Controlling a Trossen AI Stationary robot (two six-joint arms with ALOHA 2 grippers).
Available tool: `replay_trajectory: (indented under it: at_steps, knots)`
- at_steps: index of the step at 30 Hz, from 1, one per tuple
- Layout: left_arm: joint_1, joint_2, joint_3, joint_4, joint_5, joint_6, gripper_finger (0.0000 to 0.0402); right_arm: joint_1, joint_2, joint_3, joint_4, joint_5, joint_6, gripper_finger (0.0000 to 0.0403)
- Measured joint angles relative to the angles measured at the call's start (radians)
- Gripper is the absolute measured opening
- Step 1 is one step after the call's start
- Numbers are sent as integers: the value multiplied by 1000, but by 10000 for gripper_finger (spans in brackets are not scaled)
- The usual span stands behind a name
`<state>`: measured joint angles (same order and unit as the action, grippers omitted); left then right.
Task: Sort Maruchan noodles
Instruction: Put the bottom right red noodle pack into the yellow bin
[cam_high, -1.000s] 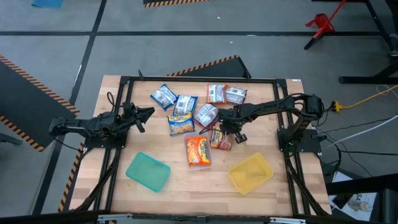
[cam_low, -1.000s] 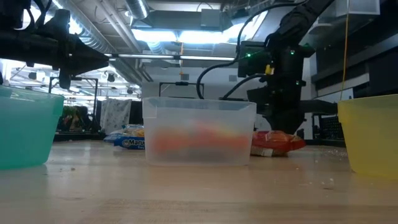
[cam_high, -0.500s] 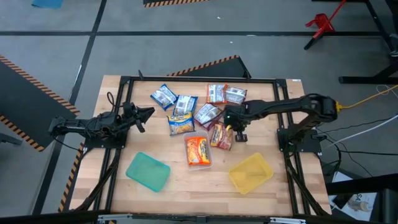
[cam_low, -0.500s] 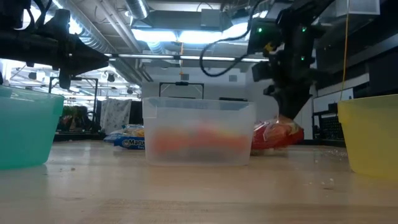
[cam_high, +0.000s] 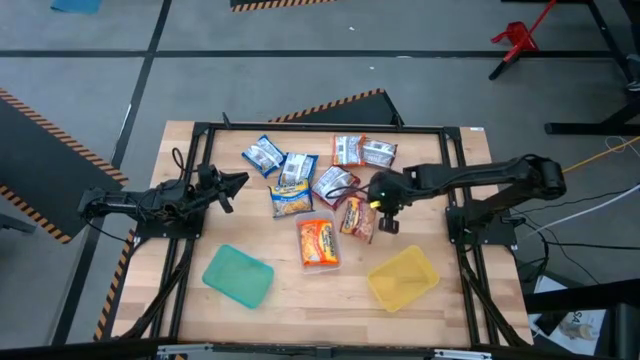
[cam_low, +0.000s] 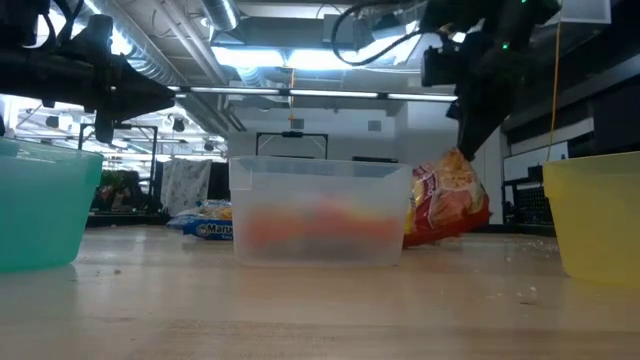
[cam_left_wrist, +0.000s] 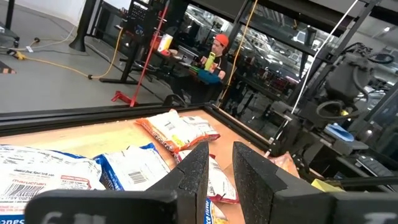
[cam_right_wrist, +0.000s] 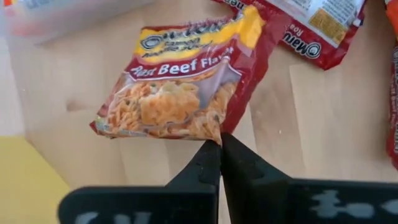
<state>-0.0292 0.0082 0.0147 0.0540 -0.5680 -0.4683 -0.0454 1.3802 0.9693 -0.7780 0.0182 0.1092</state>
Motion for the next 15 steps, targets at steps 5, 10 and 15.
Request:
replay_trajectory:
  at_steps: [5, 10, 15]
  knots:
    - [0, 0, 0, 0, 0, 0, 66, 66, -22, 0, 1, 55, 82, 0]
    - [0, 0, 0, 0, 0, 0, 66, 128, -22, 0, 2, 90, 151, 0]
    - [0, 0, 0, 0, 0, 0, 66, 187, -32, 0, 25, 132, 222, 0]
